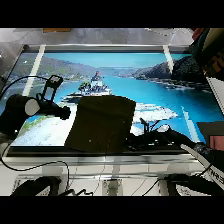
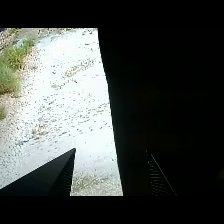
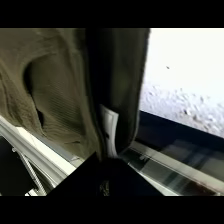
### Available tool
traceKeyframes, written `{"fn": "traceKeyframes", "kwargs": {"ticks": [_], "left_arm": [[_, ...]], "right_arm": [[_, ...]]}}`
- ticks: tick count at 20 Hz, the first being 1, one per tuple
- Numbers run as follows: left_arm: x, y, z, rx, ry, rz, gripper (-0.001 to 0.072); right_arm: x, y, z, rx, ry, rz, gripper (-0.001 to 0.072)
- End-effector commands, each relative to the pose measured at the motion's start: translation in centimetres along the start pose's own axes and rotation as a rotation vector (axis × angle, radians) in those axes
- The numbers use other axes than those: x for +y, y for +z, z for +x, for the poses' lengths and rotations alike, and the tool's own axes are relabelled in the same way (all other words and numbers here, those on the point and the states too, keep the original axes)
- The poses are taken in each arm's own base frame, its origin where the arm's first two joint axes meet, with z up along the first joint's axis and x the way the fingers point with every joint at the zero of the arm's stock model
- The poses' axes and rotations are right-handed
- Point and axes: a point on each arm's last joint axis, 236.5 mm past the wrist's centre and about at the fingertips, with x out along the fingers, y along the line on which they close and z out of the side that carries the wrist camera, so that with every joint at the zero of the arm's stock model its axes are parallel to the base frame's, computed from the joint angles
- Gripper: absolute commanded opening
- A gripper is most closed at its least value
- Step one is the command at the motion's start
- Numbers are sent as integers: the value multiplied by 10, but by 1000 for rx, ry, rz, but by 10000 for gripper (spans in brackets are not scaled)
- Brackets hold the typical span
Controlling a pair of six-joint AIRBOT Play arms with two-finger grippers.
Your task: Fold the clothes and pants, and hang the long-sleeved shirts on hangers.
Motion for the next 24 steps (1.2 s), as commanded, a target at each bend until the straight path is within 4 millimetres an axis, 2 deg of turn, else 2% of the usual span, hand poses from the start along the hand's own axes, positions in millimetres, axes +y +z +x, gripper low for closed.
{"fn": "traceKeyframes", "kwargs": {"ticks": [1,3,4,5,8,10,12,14,15,16,17,19,20,22,24], "left_arm": [[0,-23,15,120,-17,32,483],[8,-50,24,249,-33,35,462],[15,-63,28,306,-39,20,349],[24,-75,30,357,-44,-6,308],[43,-101,34,437,-117,-137,308],[37,-107,35,429,-277,-235,308],[20,-103,35,375,-494,-365,309],[21,-116,40,391,-580,-476,316],[22,-131,44,429,-592,-509,372],[21,-143,47,461,-603,-534,579],[17,-153,50,482,-620,-556,720],[8,-164,61,468,-637,-530,713],[1,-166,64,455,-660,-505,683],[-8,-175,72,445,-676,-471,515],[-11,-183,79,445,-664,-480,509]], "right_arm": [[9,4,-1,-8,23,-21,38],[12,2,-1,5,34,-26,38],[12,1,-1,9,35,-27,38],[13,0,-1,12,37,-27,38],[16,-7,-2,39,51,-25,38],[18,-11,-2,60,60,-26,38],[19,-13,-2,66,63,-26,38],[19,-13,-2,65,63,-26,38],[19,-13,-2,65,63,-25,39],[19,-13,-2,65,63,-25,38],[19,-13,-2,65,64,-24,38],[21,-12,-2,63,70,-20,39],[22,-12,-2,62,76,-16,38],[26,-12,-3,61,95,-3,38],[31,-10,-3,57,114,9,38]]}}
